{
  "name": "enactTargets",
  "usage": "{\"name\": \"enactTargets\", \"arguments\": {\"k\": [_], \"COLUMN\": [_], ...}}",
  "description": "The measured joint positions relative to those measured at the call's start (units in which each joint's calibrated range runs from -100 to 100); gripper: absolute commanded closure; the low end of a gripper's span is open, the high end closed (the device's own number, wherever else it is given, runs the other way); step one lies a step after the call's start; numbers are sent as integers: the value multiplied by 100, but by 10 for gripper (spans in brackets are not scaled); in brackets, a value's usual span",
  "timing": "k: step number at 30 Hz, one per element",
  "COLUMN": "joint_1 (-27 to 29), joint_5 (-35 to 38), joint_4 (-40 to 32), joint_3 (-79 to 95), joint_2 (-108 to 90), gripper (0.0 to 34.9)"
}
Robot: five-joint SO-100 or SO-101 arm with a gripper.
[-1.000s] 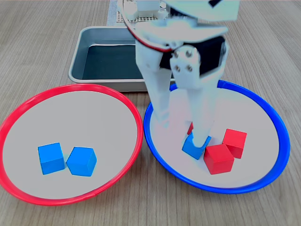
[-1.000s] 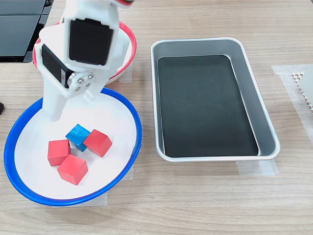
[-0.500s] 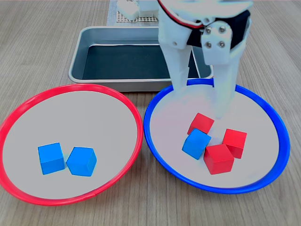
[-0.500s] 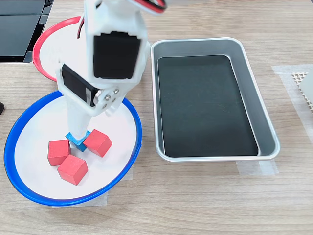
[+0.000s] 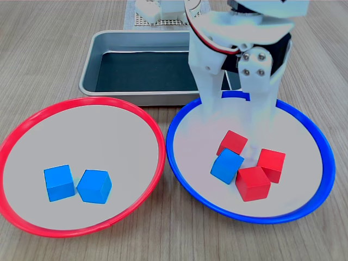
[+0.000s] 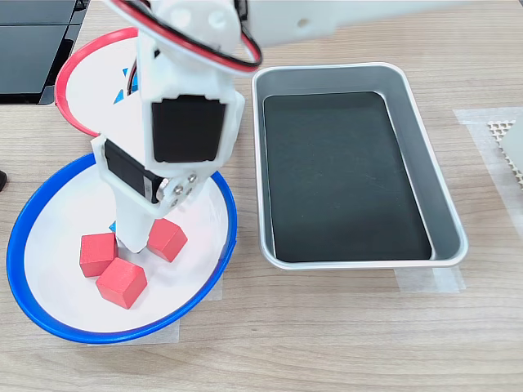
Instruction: Relocate any misplaced blocks to their matching dishes.
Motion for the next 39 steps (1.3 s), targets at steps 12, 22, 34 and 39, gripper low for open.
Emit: {"name": "enactTargets", "arguments": {"k": [12, 22, 34, 39], "joint_1": [71, -9, -27, -27], "joint_5": [29, 63, 190, 220], "joint_4": [0, -131, -179, -179], "joint_3": [-372, -372, -372, -372], "joint_2": [520, 614, 614, 614], "gripper": [212, 239, 346, 346]}}
